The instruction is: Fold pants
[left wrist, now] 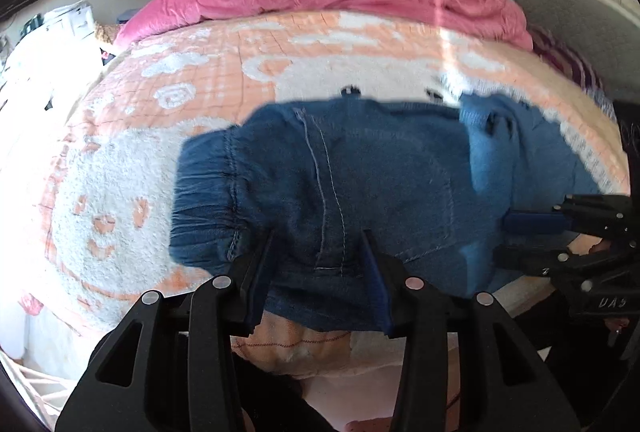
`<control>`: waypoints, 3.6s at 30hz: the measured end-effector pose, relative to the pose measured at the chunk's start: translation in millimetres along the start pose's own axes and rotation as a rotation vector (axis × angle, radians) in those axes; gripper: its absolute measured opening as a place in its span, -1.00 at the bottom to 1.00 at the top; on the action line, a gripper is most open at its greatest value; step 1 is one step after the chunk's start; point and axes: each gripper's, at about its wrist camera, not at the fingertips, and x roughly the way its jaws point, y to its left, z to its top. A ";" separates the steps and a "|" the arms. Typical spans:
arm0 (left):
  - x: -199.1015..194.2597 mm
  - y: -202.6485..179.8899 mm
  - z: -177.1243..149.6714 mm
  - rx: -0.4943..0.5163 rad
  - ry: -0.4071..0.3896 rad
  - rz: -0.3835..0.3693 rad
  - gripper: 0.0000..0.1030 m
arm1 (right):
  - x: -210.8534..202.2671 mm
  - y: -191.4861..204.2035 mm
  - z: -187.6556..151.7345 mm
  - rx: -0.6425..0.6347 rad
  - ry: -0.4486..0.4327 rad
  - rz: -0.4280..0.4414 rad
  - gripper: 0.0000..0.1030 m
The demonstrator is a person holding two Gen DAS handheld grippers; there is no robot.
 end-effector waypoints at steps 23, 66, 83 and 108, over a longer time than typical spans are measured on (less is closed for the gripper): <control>58.8 -121.5 28.7 0.094 0.231 -0.411 -0.38 | -83.4 -100.9 14.0 0.176 -0.225 -0.210 -0.04; 60.5 -136.3 21.8 0.240 -0.090 -0.617 0.07 | -141.9 -203.8 9.9 0.547 -0.394 -0.381 -0.90; 48.8 -175.2 -4.5 0.498 -0.116 -0.484 0.05 | -158.2 -217.0 -74.2 0.724 -0.379 -0.324 -0.89; 47.7 -182.0 -6.9 0.558 -0.085 -0.534 -0.70 | -149.8 -224.0 -71.9 0.671 -0.317 -0.385 -0.84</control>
